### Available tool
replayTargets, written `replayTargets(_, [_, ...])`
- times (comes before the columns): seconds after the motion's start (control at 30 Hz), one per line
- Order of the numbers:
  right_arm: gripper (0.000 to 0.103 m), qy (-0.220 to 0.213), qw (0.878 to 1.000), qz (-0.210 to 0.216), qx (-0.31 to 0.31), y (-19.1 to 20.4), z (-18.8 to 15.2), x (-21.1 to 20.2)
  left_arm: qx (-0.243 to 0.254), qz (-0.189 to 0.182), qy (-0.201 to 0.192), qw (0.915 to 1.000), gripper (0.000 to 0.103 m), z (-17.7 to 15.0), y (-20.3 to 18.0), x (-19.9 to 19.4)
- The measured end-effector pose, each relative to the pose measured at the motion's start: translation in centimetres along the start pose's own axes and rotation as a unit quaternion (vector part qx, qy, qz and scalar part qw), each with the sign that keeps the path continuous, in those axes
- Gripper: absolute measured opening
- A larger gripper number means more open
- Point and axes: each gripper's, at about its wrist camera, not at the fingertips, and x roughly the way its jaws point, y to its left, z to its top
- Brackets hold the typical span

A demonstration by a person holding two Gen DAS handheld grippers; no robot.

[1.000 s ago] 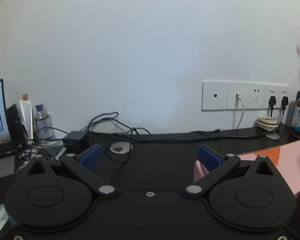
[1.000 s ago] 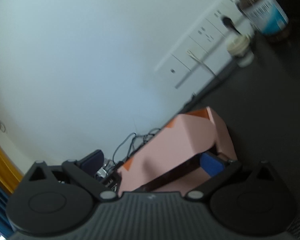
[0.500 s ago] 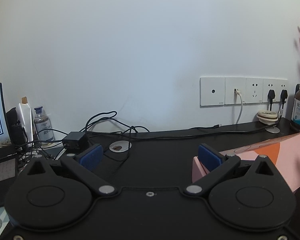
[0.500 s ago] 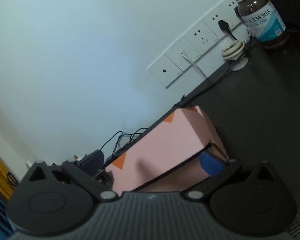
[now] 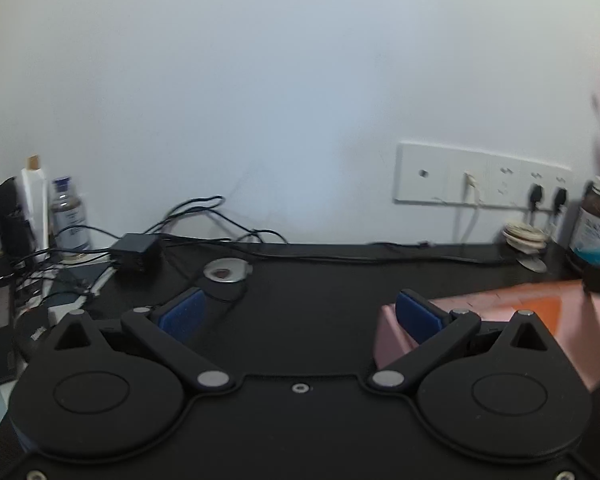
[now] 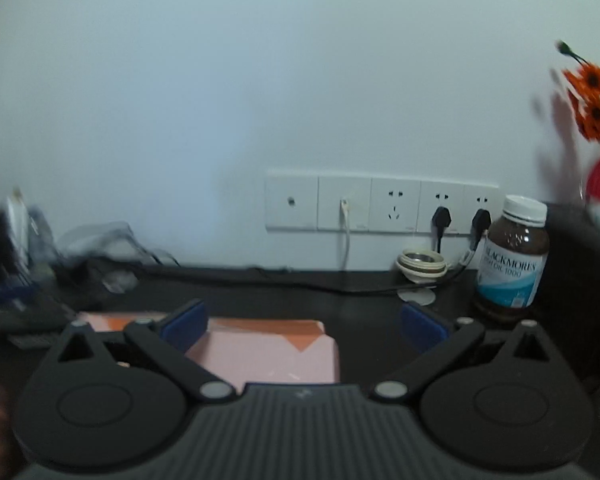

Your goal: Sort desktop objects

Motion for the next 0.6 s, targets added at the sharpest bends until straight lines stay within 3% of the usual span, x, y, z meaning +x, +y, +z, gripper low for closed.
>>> replayTargets(0.23, [0.102,0.011,1.0,0.01,0.019,-0.1,-0.1,0.9,-0.02,0.019,0.042,0.9987,0.103,-0.2,1.2,1.7])
replayTargets(0.37, [0.102,0.018,0.999,0.019,0.026,-0.3,-0.1,1.2,-0.008,0.041,0.031,0.9987,0.103,-0.2,1.1,1.5])
replayTargets(0.6, [0.102,0.033,0.998,0.032,0.05,-0.8,-0.6,2.1,0.004,0.046,0.019,0.9988,0.103,-0.2,0.6,1.1])
